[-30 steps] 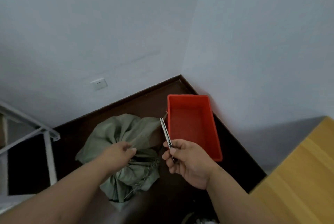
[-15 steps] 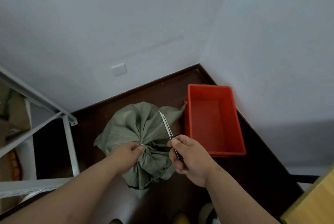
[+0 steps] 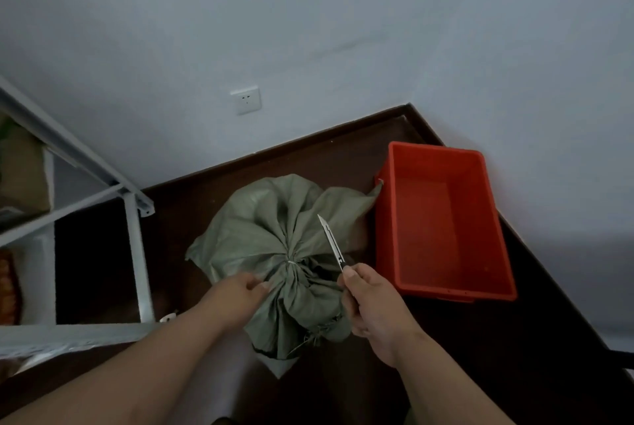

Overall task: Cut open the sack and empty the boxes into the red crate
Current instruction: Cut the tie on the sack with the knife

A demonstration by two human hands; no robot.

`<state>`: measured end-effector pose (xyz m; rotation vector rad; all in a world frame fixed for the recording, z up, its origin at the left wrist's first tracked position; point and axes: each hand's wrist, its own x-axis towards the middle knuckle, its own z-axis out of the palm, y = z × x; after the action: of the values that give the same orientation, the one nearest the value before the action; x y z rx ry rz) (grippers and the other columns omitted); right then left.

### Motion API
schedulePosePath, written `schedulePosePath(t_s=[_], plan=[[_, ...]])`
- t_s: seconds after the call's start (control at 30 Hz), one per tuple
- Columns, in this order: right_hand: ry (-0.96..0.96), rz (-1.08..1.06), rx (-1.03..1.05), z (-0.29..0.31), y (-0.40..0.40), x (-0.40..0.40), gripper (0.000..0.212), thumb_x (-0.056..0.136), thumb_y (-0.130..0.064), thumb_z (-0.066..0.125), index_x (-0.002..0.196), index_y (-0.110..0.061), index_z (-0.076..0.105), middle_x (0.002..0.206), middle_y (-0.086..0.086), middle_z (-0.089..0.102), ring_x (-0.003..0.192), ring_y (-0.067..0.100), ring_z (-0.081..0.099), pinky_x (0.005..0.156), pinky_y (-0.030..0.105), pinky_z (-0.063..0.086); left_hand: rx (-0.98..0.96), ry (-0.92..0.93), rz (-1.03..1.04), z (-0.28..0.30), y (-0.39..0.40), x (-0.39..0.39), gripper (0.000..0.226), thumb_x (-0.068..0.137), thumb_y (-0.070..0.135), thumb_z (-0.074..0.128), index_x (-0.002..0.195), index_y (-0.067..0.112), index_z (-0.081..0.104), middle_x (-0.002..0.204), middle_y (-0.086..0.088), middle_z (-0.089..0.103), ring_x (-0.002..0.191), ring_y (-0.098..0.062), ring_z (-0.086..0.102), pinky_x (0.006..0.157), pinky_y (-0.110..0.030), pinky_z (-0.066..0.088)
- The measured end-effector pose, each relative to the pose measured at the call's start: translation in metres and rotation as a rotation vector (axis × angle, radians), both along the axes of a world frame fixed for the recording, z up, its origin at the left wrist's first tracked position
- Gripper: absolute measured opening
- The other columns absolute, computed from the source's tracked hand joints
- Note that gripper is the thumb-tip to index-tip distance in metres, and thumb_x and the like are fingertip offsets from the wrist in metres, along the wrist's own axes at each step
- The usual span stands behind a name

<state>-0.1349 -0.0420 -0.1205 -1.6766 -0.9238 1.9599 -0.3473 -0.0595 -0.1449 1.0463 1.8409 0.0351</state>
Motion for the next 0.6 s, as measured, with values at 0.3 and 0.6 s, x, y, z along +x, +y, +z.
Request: schedulePosePath(t_s=[0.3, 0.6], plan=[[0.023, -0.102, -0.028, -0.159, 0.004, 0.012, 0.015, 0.099, -0.008, 0.041, 0.101, -0.009, 0.056, 0.080, 0.013, 0.070, 0.064, 0.022, 0.064, 0.057, 0.030, 0.049, 0.184, 0.095, 0.184, -0.160, -0.009, 0.017, 0.036, 0.092, 0.036, 0.057, 0.124, 0.021, 0.060, 0.112, 0.004, 0.064, 0.086, -0.007, 0.057, 0.065, -0.018, 0.040], [-0.096, -0.106, 0.132, -0.272, 0.014, -0.002, 0.021, 0.094, -0.009, 0.042, 0.103, -0.019, 0.058, 0.068, 0.005, 0.054, 0.051, 0.014, 0.043, 0.047, 0.028, 0.032, 0.563, 0.240, 0.162, -0.258, 0.020, 0.035, 0.049, 0.085, 0.042, 0.064, 0.130, 0.024, 0.056, 0.124, 0.002, 0.056, 0.113, -0.013, 0.055, 0.099, -0.032, 0.047]])
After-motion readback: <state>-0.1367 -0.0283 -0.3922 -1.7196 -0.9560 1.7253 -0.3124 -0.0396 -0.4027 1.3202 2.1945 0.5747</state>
